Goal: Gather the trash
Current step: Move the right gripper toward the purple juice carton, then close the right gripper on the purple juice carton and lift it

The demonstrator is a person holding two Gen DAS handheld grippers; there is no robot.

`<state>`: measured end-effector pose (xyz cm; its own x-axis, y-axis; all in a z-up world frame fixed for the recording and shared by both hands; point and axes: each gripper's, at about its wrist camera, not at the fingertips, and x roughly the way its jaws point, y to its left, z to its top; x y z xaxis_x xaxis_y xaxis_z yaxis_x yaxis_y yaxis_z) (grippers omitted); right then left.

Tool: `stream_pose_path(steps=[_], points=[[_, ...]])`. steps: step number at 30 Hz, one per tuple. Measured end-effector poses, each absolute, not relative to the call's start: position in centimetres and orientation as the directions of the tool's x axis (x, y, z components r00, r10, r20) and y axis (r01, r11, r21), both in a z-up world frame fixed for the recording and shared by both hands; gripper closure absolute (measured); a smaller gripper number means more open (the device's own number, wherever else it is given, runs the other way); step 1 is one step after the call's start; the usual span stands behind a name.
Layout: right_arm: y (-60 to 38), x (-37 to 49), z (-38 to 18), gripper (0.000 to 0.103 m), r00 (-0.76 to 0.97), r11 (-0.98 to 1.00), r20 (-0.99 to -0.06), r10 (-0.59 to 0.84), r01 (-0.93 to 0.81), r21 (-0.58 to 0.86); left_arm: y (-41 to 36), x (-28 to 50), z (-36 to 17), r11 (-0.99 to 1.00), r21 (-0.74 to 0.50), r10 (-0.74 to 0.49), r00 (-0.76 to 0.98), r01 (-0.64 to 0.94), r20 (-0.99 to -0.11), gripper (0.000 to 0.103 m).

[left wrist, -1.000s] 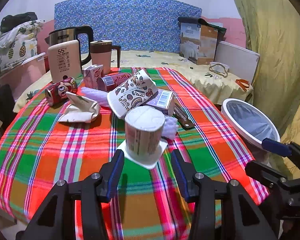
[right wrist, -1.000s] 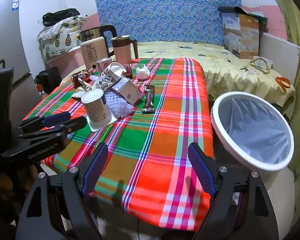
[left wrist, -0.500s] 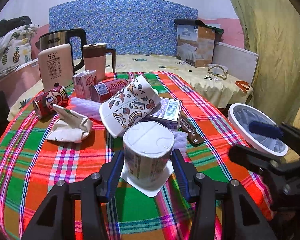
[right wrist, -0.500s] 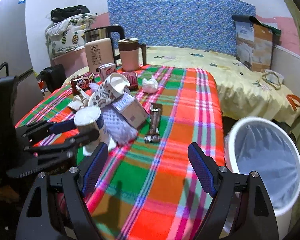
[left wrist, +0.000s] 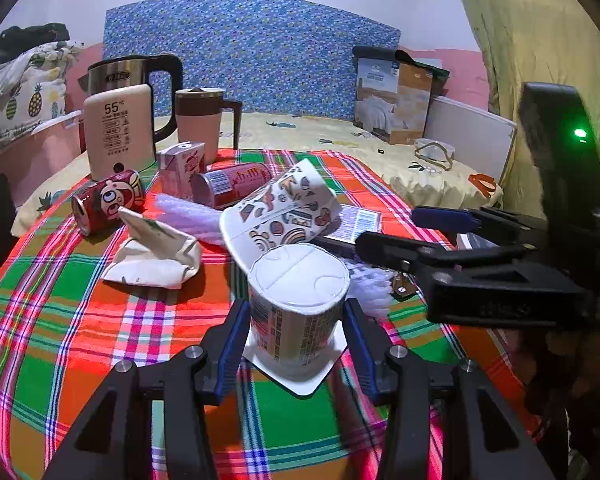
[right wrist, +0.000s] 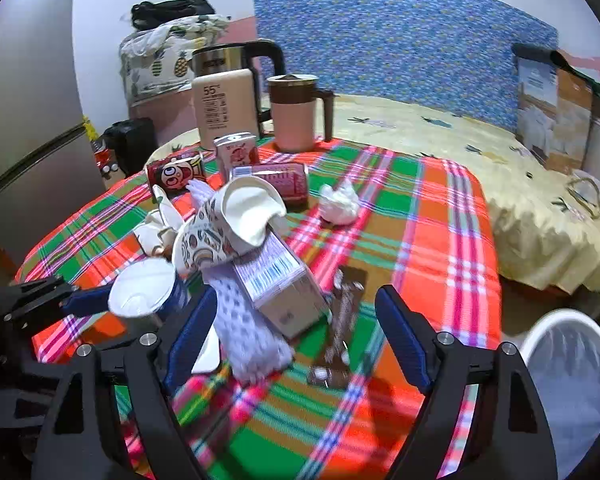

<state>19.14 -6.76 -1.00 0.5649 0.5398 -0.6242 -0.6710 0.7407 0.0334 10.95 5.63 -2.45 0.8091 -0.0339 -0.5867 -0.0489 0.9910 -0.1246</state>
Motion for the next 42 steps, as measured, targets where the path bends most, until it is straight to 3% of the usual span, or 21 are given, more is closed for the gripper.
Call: stream_pose_path(steps=[6, 17, 18, 19, 26, 27, 28, 29, 30, 31, 42], points=[[-5.7, 20.3, -1.8, 0.056, 0.514, 0.715, -0.663, 0.544, -0.697, 0.046, 6.3, 10.6, -2.4, 0.989, -0.137, -0.031, 0.806, -0.062, -0.591, 0.055], [-7.6, 19.4, -0.3, 0.058, 0.535, 0.737, -0.638, 0.554, -0.672, 0.076, 5.8, 9.6, -1.6, 0.988, -0.139, -0.029, 0.81, -0.065, -0.586, 0.055], [-7.8, 19.3, -0.2, 0.082, 0.539, 0.741, -0.635, 0.553, -0.667, 0.079, 5.7, 9.4, -1.5, 0.989, -0.136, -0.027, 0.811, -0.065, -0.584, 0.056], [-8.1, 19.1, 0.0, 0.099, 0.547, 0.748, -0.631, 0.55, -0.658, 0.082, 5.5, 9.2, -1.3, 0.989, -0.134, -0.027, 0.813, -0.064, -0.581, 0.056], [-8.9, 19.2, -0.2, 0.098, 0.524, 0.75, -0.65, 0.55, -0.652, 0.11, 5.0, 8.2, -0.7, 0.989, -0.131, -0.021, 0.816, -0.067, -0.577, 0.056], [-8.9, 19.3, -0.2, 0.089, 0.519, 0.75, -0.652, 0.552, -0.651, 0.116, 5.0, 8.1, -0.7, 0.989, -0.132, -0.02, 0.816, -0.069, -0.578, 0.056], [-9.0, 19.5, -0.2, 0.071, 0.517, 0.748, -0.647, 0.561, -0.651, 0.129, 5.0, 8.0, -0.8, 0.989, -0.133, -0.019, 0.815, -0.071, -0.579, 0.056], [-9.2, 19.7, -0.2, 0.059, 0.519, 0.748, -0.637, 0.57, -0.649, 0.141, 5.1, 8.1, -0.8, 0.988, -0.135, -0.018, 0.815, -0.074, -0.58, 0.056], [-9.3, 20.0, -0.1, 0.036, 0.523, 0.749, -0.629, 0.575, -0.646, 0.147, 5.2, 8.0, -0.8, 0.988, -0.136, -0.016, 0.814, -0.077, -0.581, 0.056], [-9.3, 20.4, 0.0, 0.029, 0.525, 0.752, -0.627, 0.575, -0.641, 0.153, 5.3, 8.1, -0.8, 0.987, -0.137, -0.015, 0.813, -0.079, -0.582, 0.056], [-4.7, 23.5, -1.9, 0.029, 0.514, 0.741, -0.69, 0.51, -0.67, 0.048, 6.6, 8.6, -1.4, 0.982, -0.158, -0.012, 0.807, -0.101, -0.591, 0.056]])
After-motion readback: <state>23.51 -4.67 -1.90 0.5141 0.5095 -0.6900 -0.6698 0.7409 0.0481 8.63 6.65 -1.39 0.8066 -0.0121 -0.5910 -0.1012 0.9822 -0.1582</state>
